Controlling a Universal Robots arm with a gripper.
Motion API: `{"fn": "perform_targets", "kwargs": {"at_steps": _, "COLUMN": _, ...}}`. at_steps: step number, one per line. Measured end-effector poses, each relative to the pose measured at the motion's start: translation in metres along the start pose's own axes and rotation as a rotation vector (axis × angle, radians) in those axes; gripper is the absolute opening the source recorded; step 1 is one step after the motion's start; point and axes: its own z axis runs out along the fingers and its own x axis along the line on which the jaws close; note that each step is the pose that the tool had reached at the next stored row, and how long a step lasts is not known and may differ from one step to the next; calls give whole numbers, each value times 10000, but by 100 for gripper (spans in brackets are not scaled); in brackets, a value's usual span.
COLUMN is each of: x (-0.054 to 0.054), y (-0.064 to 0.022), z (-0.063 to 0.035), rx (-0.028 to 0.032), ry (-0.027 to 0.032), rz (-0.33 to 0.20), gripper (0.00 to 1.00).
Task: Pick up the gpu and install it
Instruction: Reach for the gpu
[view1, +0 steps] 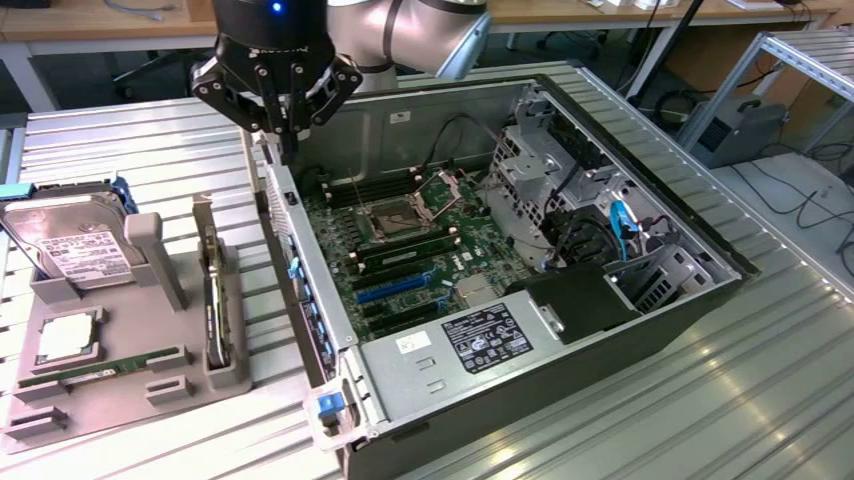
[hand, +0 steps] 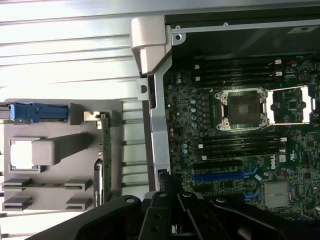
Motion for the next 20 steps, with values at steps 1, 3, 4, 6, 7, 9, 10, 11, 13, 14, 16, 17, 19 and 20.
{"fn": "perform_targets", "kwargs": {"at_steps": 1, "x": 3, "y": 0, "z": 0, "rx": 1, "ry": 1, "rz": 0, "gripper": 11}}
{"fn": "perform_targets", "kwargs": {"at_steps": 3, "x": 8, "y": -1, "z": 0, "rx": 0, "ry": 0, "rz": 0, "gripper": 11}}
{"fn": "perform_targets", "kwargs": {"at_steps": 4, "x": 11, "y": -1, "z": 0, "rx": 0, "ry": 0, "rz": 0, "gripper": 11}}
{"fn": "perform_targets", "kwargs": {"at_steps": 6, "x": 21, "y": -2, "z": -1, "rx": 0, "ry": 0, "rz": 0, "gripper": 11}}
{"fn": "perform_targets", "kwargs": {"at_steps": 7, "x": 25, "y": -2, "z": -1, "rx": 0, "ry": 0, "rz": 0, "gripper": 11}}
{"fn": "perform_targets", "kwargs": {"at_steps": 9, "x": 33, "y": -2, "z": -1, "rx": 0, "ry": 0, "rz": 0, "gripper": 11}}
{"fn": "perform_targets", "kwargs": {"at_steps": 10, "x": 36, "y": -3, "z": -1, "rx": 0, "ry": 0, "rz": 0, "gripper": 11}}
{"fn": "perform_targets", "kwargs": {"at_steps": 11, "x": 40, "y": -3, "z": -1, "rx": 0, "ry": 0, "rz": 1, "gripper": 11}}
{"fn": "perform_targets", "kwargs": {"at_steps": 13, "x": 49, "y": -4, "z": -1, "rx": 0, "ry": 0, "rz": 0, "gripper": 11}}
{"fn": "perform_targets", "kwargs": {"at_steps": 14, "x": 52, "y": -4, "z": -1, "rx": -1, "ry": 0, "rz": 1, "gripper": 11}}
{"fn": "perform_targets", "kwargs": {"at_steps": 16, "x": 59, "y": -4, "z": -2, "rx": 0, "ry": 0, "rz": 0, "gripper": 11}}
{"fn": "perform_targets", "kwargs": {"at_steps": 17, "x": 63, "y": -5, "z": -2, "rx": 0, "ry": 0, "rz": 0, "gripper": 11}}
{"fn": "perform_targets", "kwargs": {"at_steps": 19, "x": 69, "y": -5, "z": -2, "rx": 0, "ry": 0, "rz": 0, "gripper": 11}}
{"fn": "perform_targets", "kwargs": {"at_steps": 20, "x": 73, "y": -5, "z": -2, "rx": 0, "ry": 0, "rz": 0, "gripper": 11}}
